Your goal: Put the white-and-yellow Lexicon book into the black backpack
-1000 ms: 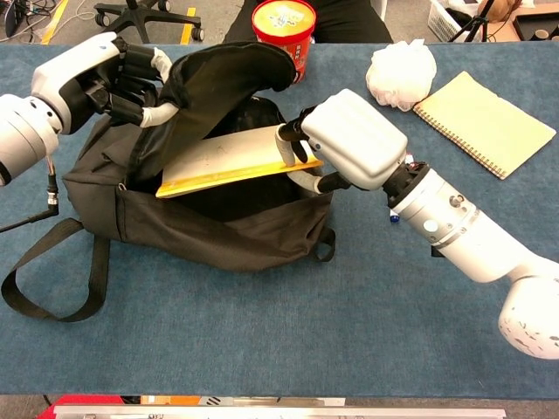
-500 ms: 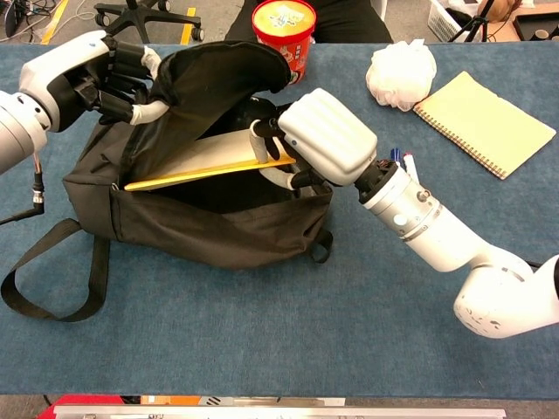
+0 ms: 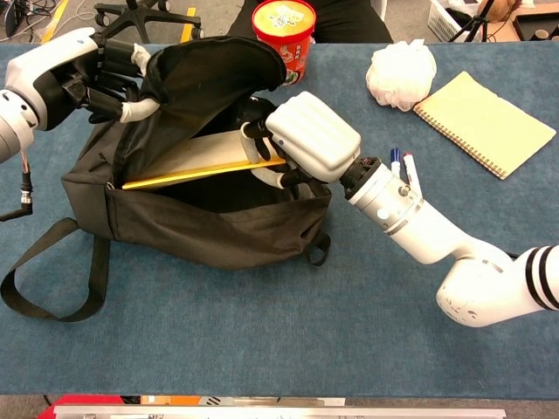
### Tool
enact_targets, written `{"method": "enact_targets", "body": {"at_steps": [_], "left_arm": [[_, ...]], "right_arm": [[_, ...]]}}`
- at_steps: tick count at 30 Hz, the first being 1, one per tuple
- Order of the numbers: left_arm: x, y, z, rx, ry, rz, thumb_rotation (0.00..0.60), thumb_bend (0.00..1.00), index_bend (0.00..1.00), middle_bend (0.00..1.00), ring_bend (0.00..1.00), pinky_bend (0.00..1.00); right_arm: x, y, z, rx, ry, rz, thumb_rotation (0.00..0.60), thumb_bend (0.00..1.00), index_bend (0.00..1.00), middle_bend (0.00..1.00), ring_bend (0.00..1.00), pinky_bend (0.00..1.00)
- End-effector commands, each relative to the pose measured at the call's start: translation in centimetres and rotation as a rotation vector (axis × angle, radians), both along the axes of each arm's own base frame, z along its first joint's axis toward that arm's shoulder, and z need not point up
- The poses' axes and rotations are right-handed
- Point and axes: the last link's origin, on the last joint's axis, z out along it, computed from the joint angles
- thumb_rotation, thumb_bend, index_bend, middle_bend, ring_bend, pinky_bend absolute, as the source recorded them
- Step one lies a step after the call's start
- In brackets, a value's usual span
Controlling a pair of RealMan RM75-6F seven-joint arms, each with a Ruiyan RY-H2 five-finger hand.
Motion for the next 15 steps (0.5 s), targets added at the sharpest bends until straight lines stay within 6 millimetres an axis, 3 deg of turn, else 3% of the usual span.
{"method": "enact_targets", "body": {"at_steps": [1,6,15], "left_arm": [[-0.2,0.1,0.1,-0.001,-0.001,0.008,0.6,0.38,0.63,0.67,0.7,0.91],[-0.3,0.1,0.1,-0.007,-0.001,0.012,0.6,0.38,0.63,0.67,0.7,0.91],[-0.6,0.1,0.5,0.0,0.004,0.016,0.6,0.38,0.63,0.67,0.7,0.91]], "right_arm": [[-0.7,-0.1,-0.1,0.009,0.021,-0.016,0.6,0.59,0.79,0.63,0.54,0.67],[-1.3,-0.4,0.1,-0.002,0.071,-0.033,0.6,0.47,0.64,0.53,0.42,0.54],[-1.9,-0.9,-0.1,-0.016,0.162,-0.096,0.6,0.46,0.56,0.46,0.35,0.47]]}}
